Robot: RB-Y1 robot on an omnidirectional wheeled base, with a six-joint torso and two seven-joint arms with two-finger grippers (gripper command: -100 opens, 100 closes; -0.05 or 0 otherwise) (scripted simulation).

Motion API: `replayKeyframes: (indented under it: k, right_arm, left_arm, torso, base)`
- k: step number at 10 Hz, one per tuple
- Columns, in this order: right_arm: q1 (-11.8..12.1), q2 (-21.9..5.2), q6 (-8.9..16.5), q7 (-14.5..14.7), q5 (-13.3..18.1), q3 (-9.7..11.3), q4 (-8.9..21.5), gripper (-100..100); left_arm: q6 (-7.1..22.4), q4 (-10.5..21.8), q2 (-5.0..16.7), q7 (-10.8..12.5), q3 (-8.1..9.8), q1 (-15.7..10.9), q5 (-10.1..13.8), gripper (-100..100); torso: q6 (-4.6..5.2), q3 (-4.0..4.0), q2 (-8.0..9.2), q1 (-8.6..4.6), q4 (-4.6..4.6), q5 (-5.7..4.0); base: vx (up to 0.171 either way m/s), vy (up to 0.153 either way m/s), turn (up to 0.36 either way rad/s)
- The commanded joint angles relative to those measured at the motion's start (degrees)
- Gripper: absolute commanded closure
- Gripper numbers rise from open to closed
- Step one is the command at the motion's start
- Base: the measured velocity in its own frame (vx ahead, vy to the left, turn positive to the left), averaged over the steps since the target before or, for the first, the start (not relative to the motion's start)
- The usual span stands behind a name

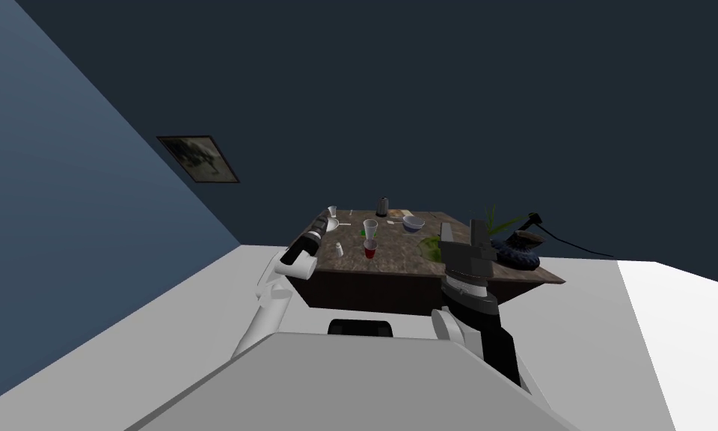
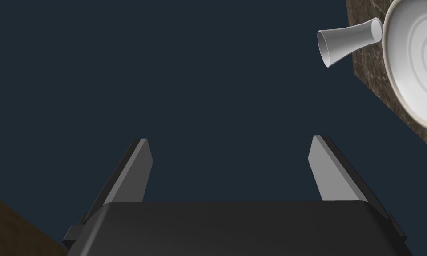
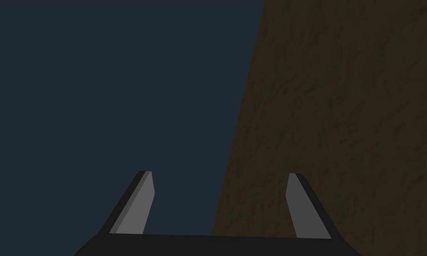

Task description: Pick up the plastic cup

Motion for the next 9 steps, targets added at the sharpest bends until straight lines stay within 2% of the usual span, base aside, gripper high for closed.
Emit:
replayKeyframes:
  k: [1, 2, 3, 5, 6, 8, 9]
  right_arm:
    - [0.00, 0.00, 0.00, 0.00, 0.00, 0.00, 0.00, 0]
    - [0.00, 0.00, 0.00, 0.00, 0.00, 0.00, 0.00, 0]
    - [0.00, 0.00, 0.00, 0.00, 0.00, 0.00, 0.00, 0]
    - [0.00, 0.00, 0.00, 0.00, 0.00, 0.00, 0.00, 0]
    - [0.00, 0.00, 0.00, 0.00, 0.00, 0.00, 0.00, 0]
    - [0.00, 0.00, 0.00, 0.00, 0.00, 0.00, 0.00, 0]
    - [0.00, 0.00, 0.00, 0.00, 0.00, 0.00, 0.00, 0]
  left_arm:
    - [2.86, 0.28, 0.01, -0.07, 0.09, -0.96, 0.12, -100]
    - [4.42, 0.28, 0.01, -0.07, 0.09, -0.96, 0.12, -100]
    - [6.11, 0.98, -0.11, -0.20, 0.30, -3.25, 0.33, -100]
    - [9.32, 0.98, -0.11, -0.20, 0.30, -3.25, 0.33, -100]
    - [11.09, 1.77, -0.23, -0.35, 0.57, -5.50, 0.57, -100]
    - [14.11, 1.77, -0.23, -0.35, 0.57, -5.50, 0.57, -100]
    - [16.33, 2.64, -0.33, -0.49, 0.89, -7.71, 0.86, -100]
  torso:
    - [0.00, 0.00, 0.00, 0.00, 0.00, 0.00]
    - [-0.01, 0.00, 0.01, 0.00, 0.00, 0.00]
    - [-0.01, 0.00, 0.00, -0.01, 0.00, 0.00]
    - [-0.01, 0.00, 0.00, -0.02, 0.00, 0.00]
    - [-0.02, -0.01, -0.01, -0.01, -0.01, 0.00]
    - [-0.01, 0.00, 0.00, -0.04, -0.01, 0.00]
    - [-0.02, -0.01, -0.01, -0.03, -0.01, 0.00]
  base:
    - [-0.013, 0.006, -0.012]
    - [-0.006, 0.002, 0.000]
    - [-0.010, 0.000, -0.012]
    - [-0.005, 0.000, -0.006]
    - [-0.010, -0.005, -0.021]
    - [-0.005, -0.002, -0.008]
    - [-0.009, -0.007, -0.027]
